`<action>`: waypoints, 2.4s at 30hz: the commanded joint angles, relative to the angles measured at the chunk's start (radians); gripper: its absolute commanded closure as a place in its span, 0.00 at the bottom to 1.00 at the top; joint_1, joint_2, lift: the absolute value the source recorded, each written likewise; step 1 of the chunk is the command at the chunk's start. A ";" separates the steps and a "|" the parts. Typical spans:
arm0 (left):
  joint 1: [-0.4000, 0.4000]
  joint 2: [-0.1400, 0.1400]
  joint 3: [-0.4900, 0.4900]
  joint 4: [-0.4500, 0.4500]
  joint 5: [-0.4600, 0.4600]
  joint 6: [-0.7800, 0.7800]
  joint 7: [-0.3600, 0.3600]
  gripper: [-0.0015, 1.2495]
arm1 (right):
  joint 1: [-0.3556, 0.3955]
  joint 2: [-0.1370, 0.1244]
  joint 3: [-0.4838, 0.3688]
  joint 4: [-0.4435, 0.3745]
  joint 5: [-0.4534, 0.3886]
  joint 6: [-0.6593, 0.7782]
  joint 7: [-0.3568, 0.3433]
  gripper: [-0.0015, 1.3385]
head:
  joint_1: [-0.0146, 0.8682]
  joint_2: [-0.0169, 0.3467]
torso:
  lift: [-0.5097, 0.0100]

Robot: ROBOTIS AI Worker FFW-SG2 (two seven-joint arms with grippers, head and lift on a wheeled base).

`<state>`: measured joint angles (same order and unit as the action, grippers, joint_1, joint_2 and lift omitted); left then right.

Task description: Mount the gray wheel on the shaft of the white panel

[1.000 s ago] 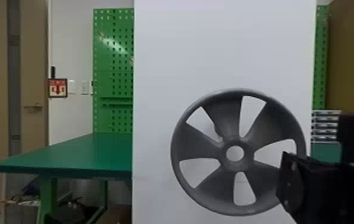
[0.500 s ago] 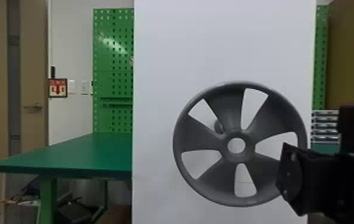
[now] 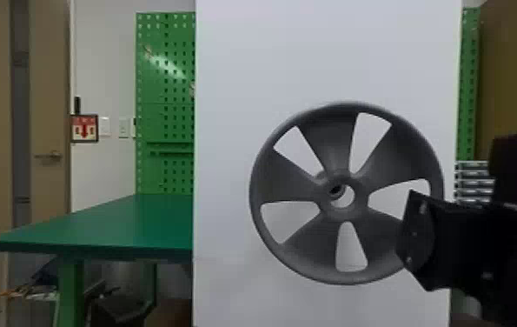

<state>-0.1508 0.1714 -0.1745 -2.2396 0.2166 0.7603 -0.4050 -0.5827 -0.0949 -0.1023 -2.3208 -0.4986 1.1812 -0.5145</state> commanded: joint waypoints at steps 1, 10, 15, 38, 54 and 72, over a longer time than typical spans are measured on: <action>-0.004 -0.001 -0.005 0.002 -0.005 0.002 0.000 0.27 | -0.020 0.004 0.007 0.017 -0.024 -0.003 -0.018 0.87 | 0.06 0.03 | 0.03; -0.009 0.000 -0.010 0.005 -0.008 0.005 0.000 0.27 | -0.045 0.007 0.020 0.049 -0.037 -0.014 -0.027 0.87 | 0.06 0.03 | 0.03; -0.010 0.000 -0.010 0.006 -0.008 0.005 0.000 0.27 | -0.043 0.009 0.024 0.055 -0.037 -0.025 -0.027 0.87 | 0.06 0.03 | 0.03; -0.012 0.000 -0.013 0.009 -0.005 0.005 0.000 0.27 | -0.058 0.009 0.027 0.104 -0.015 -0.057 -0.032 0.87 | 0.06 0.03 | 0.03; -0.012 0.000 -0.014 0.014 0.000 0.005 0.000 0.27 | -0.092 0.003 0.024 0.176 -0.021 -0.066 -0.032 0.87 | 0.06 0.03 | 0.03; -0.015 0.000 -0.019 0.018 0.004 0.005 0.000 0.27 | -0.127 -0.009 0.007 0.256 -0.012 -0.089 -0.032 0.87 | 0.06 0.03 | 0.03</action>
<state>-0.1645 0.1718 -0.1912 -2.2224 0.2203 0.7654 -0.4050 -0.7031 -0.1019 -0.0897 -2.0756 -0.5141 1.0967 -0.5461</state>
